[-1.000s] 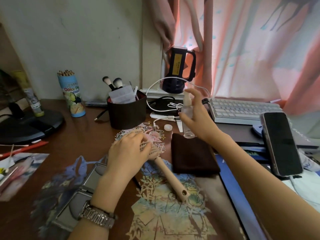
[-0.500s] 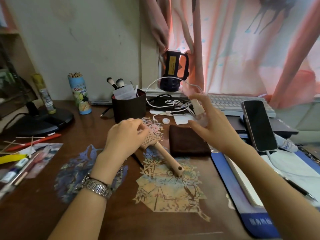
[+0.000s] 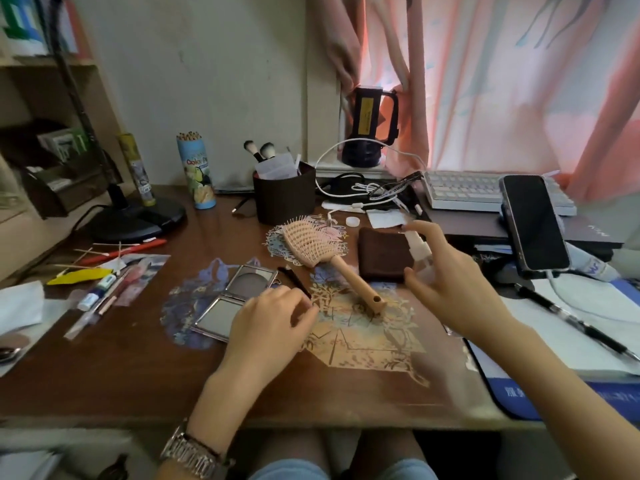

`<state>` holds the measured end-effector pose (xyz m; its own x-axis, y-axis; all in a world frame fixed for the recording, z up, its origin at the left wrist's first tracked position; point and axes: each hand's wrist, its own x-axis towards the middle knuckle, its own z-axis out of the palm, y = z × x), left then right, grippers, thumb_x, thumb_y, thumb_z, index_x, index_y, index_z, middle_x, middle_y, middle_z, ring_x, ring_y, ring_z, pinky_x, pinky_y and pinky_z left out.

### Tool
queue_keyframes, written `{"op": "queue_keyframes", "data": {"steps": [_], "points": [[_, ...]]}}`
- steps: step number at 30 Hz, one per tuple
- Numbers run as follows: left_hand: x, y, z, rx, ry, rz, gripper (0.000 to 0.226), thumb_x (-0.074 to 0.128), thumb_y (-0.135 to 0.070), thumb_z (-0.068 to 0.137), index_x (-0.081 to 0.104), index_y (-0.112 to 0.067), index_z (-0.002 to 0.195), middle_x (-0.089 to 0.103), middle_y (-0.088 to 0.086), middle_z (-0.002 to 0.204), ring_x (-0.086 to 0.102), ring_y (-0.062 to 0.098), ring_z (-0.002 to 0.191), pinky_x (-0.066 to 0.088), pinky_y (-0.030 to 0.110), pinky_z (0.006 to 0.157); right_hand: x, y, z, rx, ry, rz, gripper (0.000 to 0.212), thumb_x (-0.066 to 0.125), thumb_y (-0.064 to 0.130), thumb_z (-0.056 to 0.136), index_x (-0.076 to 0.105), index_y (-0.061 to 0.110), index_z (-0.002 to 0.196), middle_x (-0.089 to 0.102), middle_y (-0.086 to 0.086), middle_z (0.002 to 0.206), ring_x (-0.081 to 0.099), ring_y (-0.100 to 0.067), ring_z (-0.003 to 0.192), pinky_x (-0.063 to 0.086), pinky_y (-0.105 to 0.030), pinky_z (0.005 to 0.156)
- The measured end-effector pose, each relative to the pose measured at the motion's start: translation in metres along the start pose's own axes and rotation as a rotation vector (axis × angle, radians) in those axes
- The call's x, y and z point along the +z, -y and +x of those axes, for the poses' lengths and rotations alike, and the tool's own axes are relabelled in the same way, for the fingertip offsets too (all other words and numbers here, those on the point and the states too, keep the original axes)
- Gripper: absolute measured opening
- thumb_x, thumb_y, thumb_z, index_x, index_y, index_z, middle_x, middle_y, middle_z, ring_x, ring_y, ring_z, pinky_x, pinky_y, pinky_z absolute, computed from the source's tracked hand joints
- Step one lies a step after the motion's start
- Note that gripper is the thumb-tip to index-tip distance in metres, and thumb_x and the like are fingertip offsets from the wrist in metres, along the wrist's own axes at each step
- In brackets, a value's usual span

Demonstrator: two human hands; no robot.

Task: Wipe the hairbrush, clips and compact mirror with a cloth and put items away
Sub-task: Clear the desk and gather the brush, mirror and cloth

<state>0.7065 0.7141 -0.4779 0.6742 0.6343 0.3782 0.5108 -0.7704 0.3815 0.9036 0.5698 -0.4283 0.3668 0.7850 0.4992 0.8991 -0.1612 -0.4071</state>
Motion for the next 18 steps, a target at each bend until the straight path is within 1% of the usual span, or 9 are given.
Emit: {"op": "queue_keyframes", "data": {"steps": [2,6,11,14,16,18], "points": [[0.009,-0.001,-0.008,0.008,0.011,-0.005,0.019,0.046,-0.046,0.092,0.059,-0.034,0.097,0.055,-0.017,0.096,0.049,0.003,0.093,0.037,0.022,0.075,0.0,-0.001,-0.006,0.019,0.01,0.008,0.055,0.058,0.012,0.083,0.031,0.037,0.124,0.058,0.008,0.076,0.057,-0.011,0.067,0.05,-0.043,0.066],[0.02,0.001,-0.014,0.028,-0.007,0.032,0.019,0.048,-0.042,0.093,0.063,-0.031,0.098,0.058,-0.016,0.098,0.049,0.007,0.098,0.034,0.02,0.074,0.0,-0.002,-0.017,0.024,0.0,-0.012,0.054,0.058,0.01,0.081,0.033,0.033,0.123,0.057,0.008,0.078,0.057,-0.018,0.069,0.05,-0.043,0.066],[0.022,0.005,-0.014,0.045,-0.001,0.042,0.016,0.051,-0.041,0.091,0.063,-0.031,0.094,0.058,-0.015,0.097,0.049,0.008,0.098,0.032,0.02,0.076,0.004,0.0,-0.02,0.023,0.004,-0.026,0.049,0.055,0.01,0.083,0.031,0.032,0.119,0.058,0.002,0.083,0.056,-0.021,0.067,0.049,-0.041,0.062],[0.023,0.008,-0.015,0.052,0.025,0.04,0.016,0.051,-0.043,0.091,0.061,-0.033,0.097,0.056,-0.016,0.101,0.047,0.007,0.101,0.033,0.02,0.079,0.008,0.002,-0.02,0.022,0.023,-0.04,0.046,0.055,0.01,0.083,0.031,0.03,0.117,0.06,-0.002,0.089,0.057,-0.025,0.065,0.05,-0.043,0.061],[0.022,0.009,-0.016,0.048,0.036,0.022,0.018,0.05,-0.044,0.091,0.061,-0.034,0.1,0.055,-0.018,0.103,0.046,0.005,0.103,0.032,0.019,0.08,0.01,0.002,-0.02,0.025,0.029,-0.05,0.045,0.055,0.01,0.083,0.031,0.03,0.116,0.059,-0.002,0.089,0.058,-0.026,0.064,0.05,-0.044,0.059],[0.022,0.009,-0.016,0.045,0.048,0.013,0.02,0.049,-0.045,0.091,0.061,-0.034,0.104,0.055,-0.019,0.106,0.045,0.005,0.105,0.033,0.019,0.082,0.012,0.003,-0.02,0.028,0.033,-0.057,0.043,0.054,0.011,0.084,0.032,0.028,0.116,0.056,0.0,0.086,0.057,-0.027,0.064,0.05,-0.044,0.058]]}}
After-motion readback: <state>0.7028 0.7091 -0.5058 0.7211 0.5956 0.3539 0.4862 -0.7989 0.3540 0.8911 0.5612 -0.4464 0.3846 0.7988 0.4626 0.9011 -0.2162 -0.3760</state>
